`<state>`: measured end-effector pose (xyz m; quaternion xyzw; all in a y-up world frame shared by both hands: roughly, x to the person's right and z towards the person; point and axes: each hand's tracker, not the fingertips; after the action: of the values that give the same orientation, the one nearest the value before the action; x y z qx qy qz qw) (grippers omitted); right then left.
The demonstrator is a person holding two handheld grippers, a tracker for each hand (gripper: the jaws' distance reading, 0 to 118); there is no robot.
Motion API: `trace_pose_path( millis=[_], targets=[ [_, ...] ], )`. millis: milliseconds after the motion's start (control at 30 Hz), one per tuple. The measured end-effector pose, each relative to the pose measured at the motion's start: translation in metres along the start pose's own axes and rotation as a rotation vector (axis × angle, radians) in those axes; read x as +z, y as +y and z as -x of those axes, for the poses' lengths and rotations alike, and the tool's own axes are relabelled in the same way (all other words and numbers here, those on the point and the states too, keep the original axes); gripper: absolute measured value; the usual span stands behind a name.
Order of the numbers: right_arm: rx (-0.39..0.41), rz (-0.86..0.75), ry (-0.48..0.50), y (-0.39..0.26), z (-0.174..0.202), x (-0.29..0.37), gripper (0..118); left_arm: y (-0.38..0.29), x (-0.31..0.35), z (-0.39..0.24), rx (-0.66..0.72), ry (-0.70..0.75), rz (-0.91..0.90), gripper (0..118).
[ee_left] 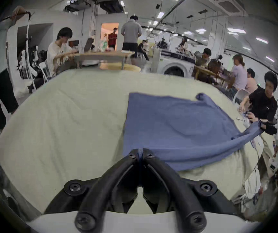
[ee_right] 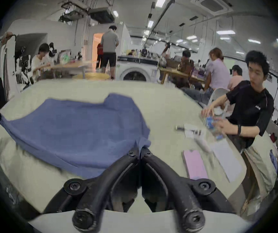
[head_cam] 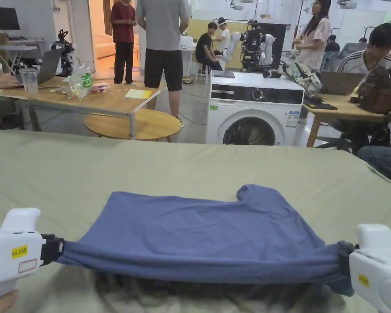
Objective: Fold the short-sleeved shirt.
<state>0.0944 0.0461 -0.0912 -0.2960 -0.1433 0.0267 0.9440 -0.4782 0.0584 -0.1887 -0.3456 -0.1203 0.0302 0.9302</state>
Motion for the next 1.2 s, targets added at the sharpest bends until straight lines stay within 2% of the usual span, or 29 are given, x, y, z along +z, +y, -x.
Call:
trace_pose_path(
  millis=[100,300,367,500,533,600,633,700,767,933,1000,1033,1067,1100,1133,1200],
  targets=[
    [-0.011,0.115,0.033,-0.033,0.001,-0.010,0,-0.025,-0.016,0.004,-0.001,0.010,0.115,0],
    [0.078,0.343,0.030,-0.074,0.004,-0.041,0,-0.055,-0.052,0.008,-0.005,0.024,0.336,0],
    [0.050,0.372,0.043,-0.079,0.001,-0.048,0,-0.058,-0.059,0.009,0.009,0.028,0.350,0],
    [0.064,0.372,0.038,-0.081,0.004,-0.051,2,-0.058,-0.062,0.005,0.006,0.038,0.355,0],
    [0.073,0.370,0.031,-0.078,0.005,-0.051,10,-0.057,-0.060,0.004,0.002,0.040,0.354,3],
    [0.070,0.349,-0.003,-0.070,0.009,-0.042,43,-0.051,-0.053,0.001,0.029,0.058,0.324,34],
    [0.038,0.309,-0.024,-0.061,0.010,-0.035,60,-0.048,-0.048,0.000,0.041,0.059,0.270,45],
    [0.023,0.207,-0.022,-0.043,0.015,-0.019,61,-0.038,-0.036,-0.005,0.046,0.046,0.180,45],
    [0.024,0.119,-0.013,-0.024,0.023,-0.010,61,-0.028,-0.028,-0.013,0.052,0.032,0.111,45],
    [-0.042,-0.144,0.036,0.003,0.049,0.005,61,-0.007,-0.012,-0.040,-0.024,0.057,-0.124,45],
    [-0.064,-0.235,0.025,0.006,0.061,0.009,60,-0.005,-0.004,-0.050,-0.041,0.059,-0.227,45],
    [-0.071,-0.289,0.022,0.006,0.068,0.012,57,-0.004,-0.014,-0.041,-0.045,0.066,-0.274,41],
    [-0.069,-0.323,0.007,0.007,0.074,0.015,48,-0.004,-0.013,-0.043,-0.063,0.073,-0.316,32],
    [-0.072,-0.348,0.002,0.009,0.080,0.016,33,-0.004,-0.011,-0.048,-0.093,0.090,-0.347,18],
    [-0.079,-0.361,0.005,0.010,0.085,0.017,12,-0.004,-0.011,-0.052,-0.121,0.116,-0.369,3],
    [-0.105,-0.382,0.020,0.009,0.091,0.019,0,-0.008,-0.007,-0.063,-0.158,0.149,-0.396,0]
  ],
)
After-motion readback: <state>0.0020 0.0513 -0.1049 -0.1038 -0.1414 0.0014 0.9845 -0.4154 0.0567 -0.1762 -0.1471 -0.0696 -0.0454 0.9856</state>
